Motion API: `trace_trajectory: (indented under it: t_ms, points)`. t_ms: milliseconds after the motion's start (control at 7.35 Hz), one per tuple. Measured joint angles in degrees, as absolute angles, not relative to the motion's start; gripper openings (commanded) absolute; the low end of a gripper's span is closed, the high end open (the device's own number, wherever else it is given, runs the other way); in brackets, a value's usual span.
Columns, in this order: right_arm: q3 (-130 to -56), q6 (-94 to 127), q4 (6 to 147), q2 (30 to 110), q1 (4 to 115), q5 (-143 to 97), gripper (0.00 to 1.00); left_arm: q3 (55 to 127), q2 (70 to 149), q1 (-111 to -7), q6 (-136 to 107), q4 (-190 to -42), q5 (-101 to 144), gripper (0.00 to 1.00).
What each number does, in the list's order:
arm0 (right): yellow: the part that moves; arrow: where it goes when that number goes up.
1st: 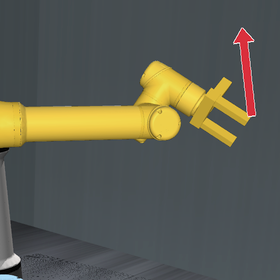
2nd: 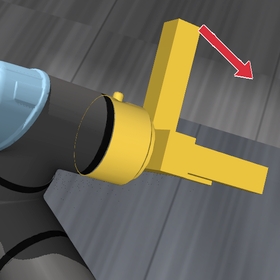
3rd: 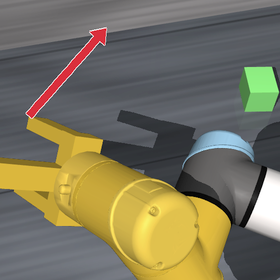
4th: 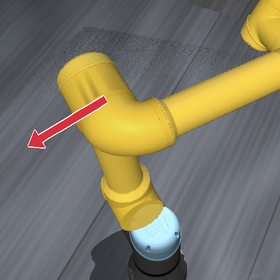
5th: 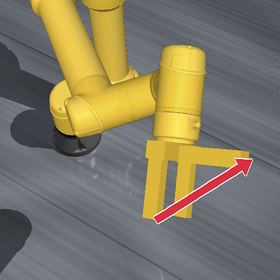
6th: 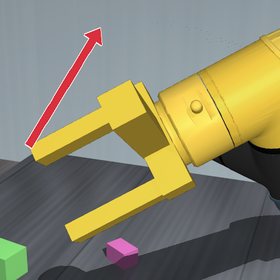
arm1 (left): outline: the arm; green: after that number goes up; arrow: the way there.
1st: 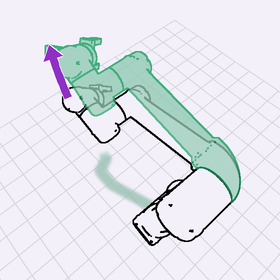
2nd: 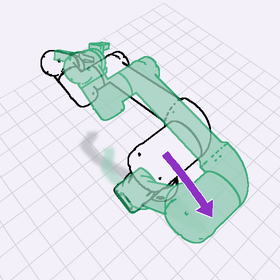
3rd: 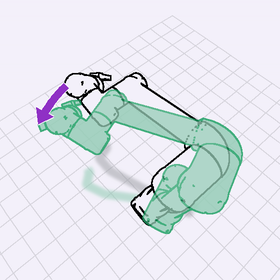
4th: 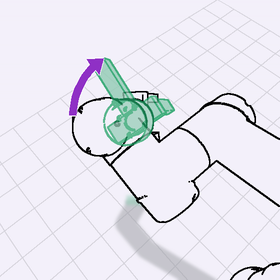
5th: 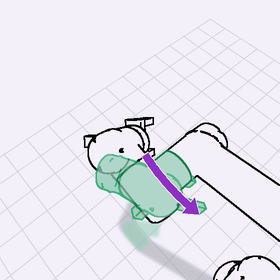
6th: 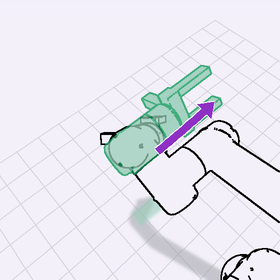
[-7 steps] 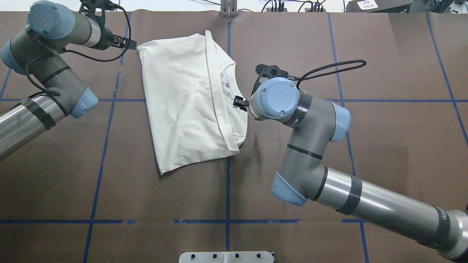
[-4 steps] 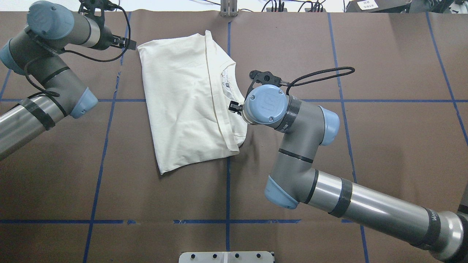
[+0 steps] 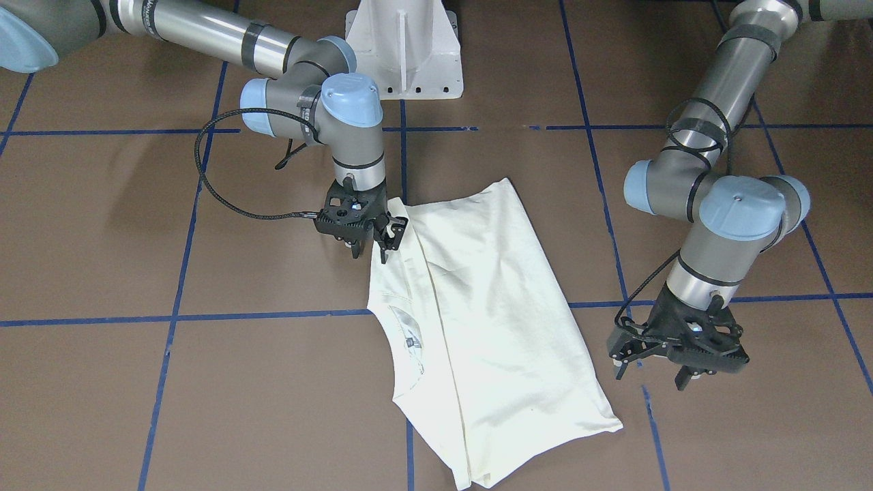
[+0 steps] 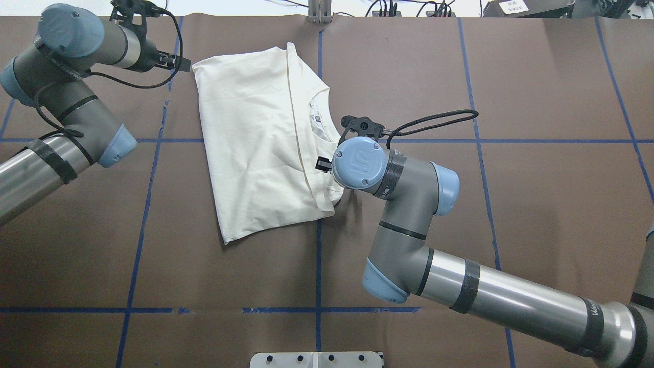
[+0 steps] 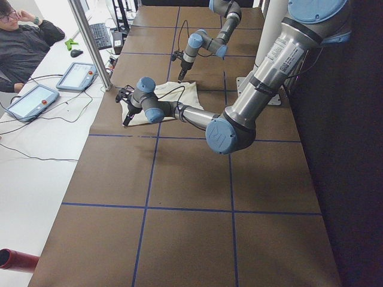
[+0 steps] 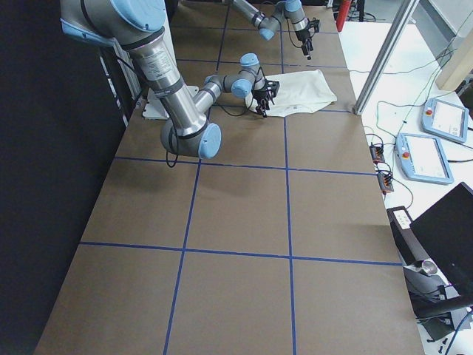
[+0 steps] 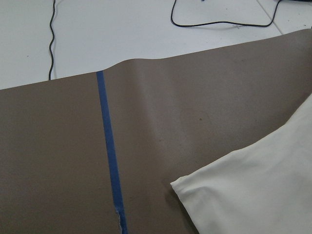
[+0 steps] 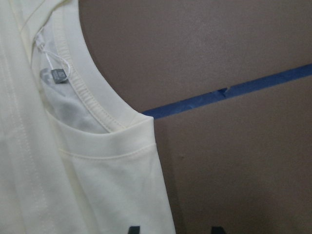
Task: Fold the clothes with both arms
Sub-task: 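Drag the shirt with the right gripper to straighten it on the table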
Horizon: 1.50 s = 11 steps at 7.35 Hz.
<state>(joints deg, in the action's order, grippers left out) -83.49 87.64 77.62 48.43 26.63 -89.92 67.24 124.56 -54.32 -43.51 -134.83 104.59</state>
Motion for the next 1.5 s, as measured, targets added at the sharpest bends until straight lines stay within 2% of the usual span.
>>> trace_trajectory:
  t_ms: [136,272,408,544,1225,1497]
  points:
    - [-83.45,87.63,77.59,48.43,26.32,-89.89,0.55,67.24,124.55,-54.32,-43.51,-134.82,104.59,1.00]
    - [-83.43,87.63,77.55,48.43,25.98,-89.74,0.47,67.23,124.54,-54.32,-43.51,-134.82,104.59,1.00]
    - [-83.41,87.63,77.49,48.43,25.67,-89.36,0.31,67.24,124.51,-54.32,-43.51,-134.82,104.59,1.00]
    - [-83.41,88.05,77.43,48.43,25.42,-88.89,0.00,67.24,124.50,-54.32,-43.51,-134.82,104.59,1.00]
    - [-84.25,89.07,77.36,48.70,26.05,-88.32,0.00,67.24,124.48,-54.32,-43.50,-134.82,104.59,1.00]
    - [-88.13,88.07,77.53,52.17,27.48,-88.86,0.00,67.24,124.37,-54.26,-43.51,-134.82,104.59,1.00]
